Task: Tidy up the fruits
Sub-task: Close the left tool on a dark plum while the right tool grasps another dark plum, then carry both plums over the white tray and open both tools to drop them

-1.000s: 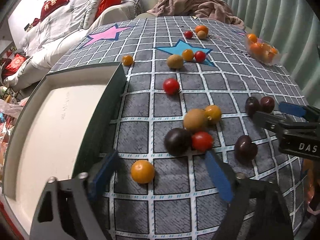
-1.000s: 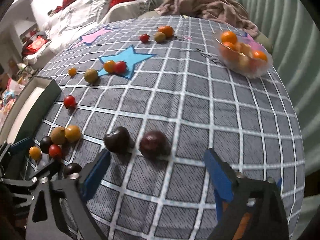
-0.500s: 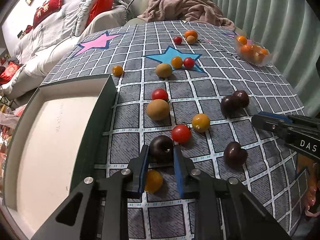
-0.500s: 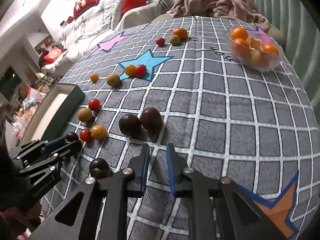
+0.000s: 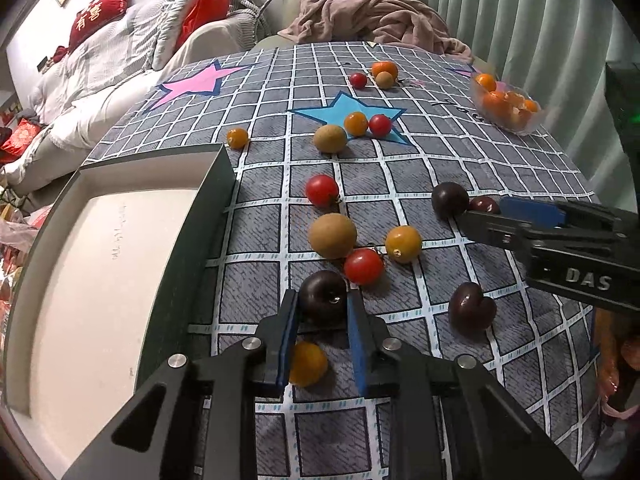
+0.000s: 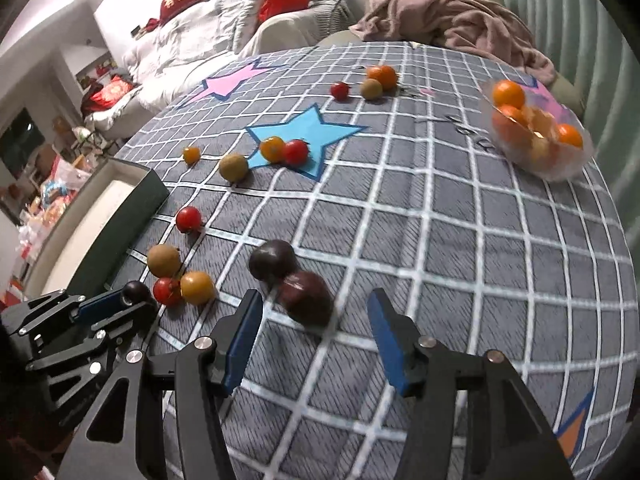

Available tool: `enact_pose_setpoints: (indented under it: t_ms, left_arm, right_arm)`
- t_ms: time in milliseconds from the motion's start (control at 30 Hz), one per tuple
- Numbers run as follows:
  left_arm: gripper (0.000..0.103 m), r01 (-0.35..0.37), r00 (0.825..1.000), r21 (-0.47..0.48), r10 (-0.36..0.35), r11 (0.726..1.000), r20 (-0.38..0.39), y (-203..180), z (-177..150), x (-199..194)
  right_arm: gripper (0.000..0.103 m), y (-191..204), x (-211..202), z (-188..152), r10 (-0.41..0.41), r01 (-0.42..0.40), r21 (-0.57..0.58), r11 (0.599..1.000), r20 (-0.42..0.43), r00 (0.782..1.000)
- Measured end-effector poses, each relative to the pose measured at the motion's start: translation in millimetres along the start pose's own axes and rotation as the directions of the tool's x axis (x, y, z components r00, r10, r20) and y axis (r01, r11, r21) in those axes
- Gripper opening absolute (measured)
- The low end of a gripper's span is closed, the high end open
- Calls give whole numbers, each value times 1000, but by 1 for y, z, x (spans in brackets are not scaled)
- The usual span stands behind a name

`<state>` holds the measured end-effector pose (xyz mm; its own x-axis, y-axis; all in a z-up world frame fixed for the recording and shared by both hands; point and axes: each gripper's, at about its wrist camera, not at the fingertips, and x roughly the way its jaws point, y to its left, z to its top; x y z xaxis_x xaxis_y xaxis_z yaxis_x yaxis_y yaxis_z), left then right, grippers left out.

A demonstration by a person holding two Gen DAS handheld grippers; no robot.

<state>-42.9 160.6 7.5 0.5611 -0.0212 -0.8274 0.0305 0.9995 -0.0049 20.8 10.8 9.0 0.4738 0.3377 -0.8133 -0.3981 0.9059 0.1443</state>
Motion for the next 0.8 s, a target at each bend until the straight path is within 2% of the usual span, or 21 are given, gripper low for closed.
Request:
enact_pose_setpoints:
  t_ms: [33,67,333,633,800]
  left_arm:
    - [25,1,1000,0,-1,1000,0,0,0,0]
    - [25,2,1000,0,-2,1000,1,0,0,0]
    - [25,24,1000,-20,-24,1000,18,6,0,-8]
    - [25,74,996,-87,-69,993,58,25,3,-36]
    - [25,66,995,-131,-55,989,88,51,8,-57]
  right_arm:
    - [43,2,1,1,-1,1,-10,1000,-1,1000]
    - [28,4,2,2,3,-3,-13,1000,-3,1000]
    - [28,-1,-11,-1,69,-69,62,996,-1,998]
    - [28,23,-38,6,81,-82,25,996,18,997]
    - [28,51,-48,19,111,-111,-10,994,25,994]
